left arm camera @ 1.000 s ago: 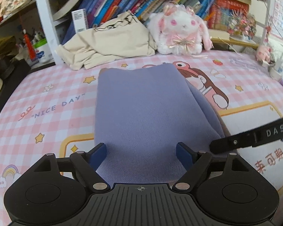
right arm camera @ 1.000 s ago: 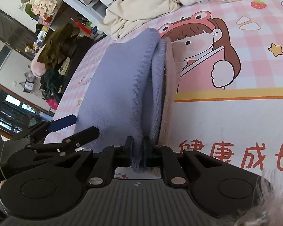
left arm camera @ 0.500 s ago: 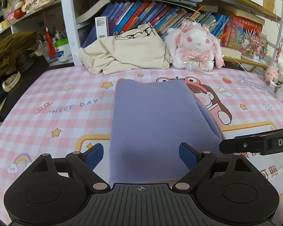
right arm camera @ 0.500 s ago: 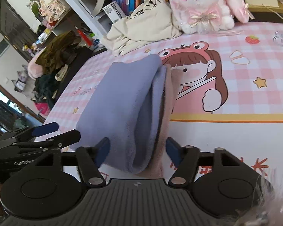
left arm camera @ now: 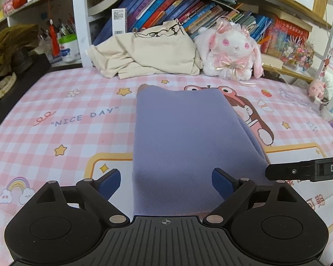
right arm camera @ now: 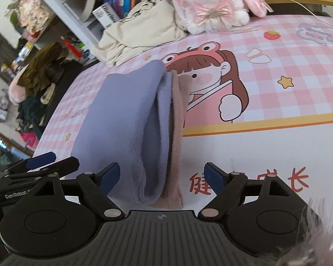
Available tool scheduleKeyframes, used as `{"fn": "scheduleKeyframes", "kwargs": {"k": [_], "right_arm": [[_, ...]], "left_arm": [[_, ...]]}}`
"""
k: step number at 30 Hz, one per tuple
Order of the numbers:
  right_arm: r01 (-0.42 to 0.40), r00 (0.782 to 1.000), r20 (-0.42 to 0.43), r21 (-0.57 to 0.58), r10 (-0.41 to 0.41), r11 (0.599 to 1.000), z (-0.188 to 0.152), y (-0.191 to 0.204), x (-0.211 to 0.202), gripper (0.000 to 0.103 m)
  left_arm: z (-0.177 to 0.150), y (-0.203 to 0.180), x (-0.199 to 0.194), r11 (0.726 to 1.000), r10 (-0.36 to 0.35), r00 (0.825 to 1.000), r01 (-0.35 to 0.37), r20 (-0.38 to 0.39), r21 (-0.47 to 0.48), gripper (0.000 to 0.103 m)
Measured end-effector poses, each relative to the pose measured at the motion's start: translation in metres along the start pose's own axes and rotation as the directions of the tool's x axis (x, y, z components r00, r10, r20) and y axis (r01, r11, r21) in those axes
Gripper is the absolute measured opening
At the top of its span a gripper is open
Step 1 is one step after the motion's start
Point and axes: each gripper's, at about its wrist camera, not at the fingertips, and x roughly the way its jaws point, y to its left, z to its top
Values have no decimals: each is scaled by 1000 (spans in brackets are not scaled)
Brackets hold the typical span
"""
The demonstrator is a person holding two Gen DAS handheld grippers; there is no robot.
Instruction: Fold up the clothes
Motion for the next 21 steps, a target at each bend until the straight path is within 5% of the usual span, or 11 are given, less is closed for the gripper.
{"fn": "scheduleKeyframes", "kwargs": {"k": [11,17,21], "right_arm": [[92,996,5,126,-94,988,-1,6,14,83],[65,998,-14,183,-64,981,3,1,21,83],[20,999,-37,225,-12,974,7,-4,28,81]], "left_arm": [[11,39,25,988,-142,987,138,-73,-68,91],[10,67,56,908,-342,931,291,-132,-303,91],[9,77,75,862,-413,898,333,-149,-381,91]]}}
